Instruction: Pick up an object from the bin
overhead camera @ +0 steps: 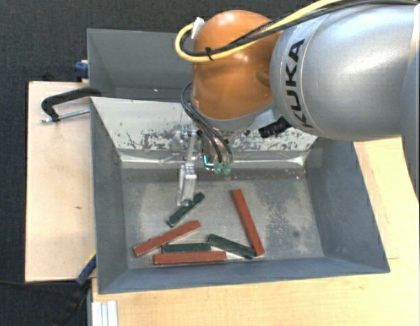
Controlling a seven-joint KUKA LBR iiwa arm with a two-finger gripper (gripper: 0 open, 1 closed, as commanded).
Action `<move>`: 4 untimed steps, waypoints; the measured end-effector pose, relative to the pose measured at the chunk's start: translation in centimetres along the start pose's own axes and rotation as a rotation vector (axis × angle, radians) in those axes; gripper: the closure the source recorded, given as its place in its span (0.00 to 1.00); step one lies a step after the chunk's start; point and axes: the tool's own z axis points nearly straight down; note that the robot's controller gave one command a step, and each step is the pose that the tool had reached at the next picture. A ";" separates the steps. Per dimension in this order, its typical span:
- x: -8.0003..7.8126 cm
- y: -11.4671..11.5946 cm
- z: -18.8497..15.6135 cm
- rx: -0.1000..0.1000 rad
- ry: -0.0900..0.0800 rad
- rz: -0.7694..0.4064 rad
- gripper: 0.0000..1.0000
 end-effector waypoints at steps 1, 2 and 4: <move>-0.2 -0.1 -0.4 -0.001 -0.008 0.002 0.00; -0.3 -1.3 4.0 -0.001 -0.010 -0.144 0.00; 1.4 -3.1 8.7 0.002 -0.008 -0.607 0.00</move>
Offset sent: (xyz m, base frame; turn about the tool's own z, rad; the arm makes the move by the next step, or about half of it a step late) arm 0.0026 -0.0488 -0.1631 -0.5338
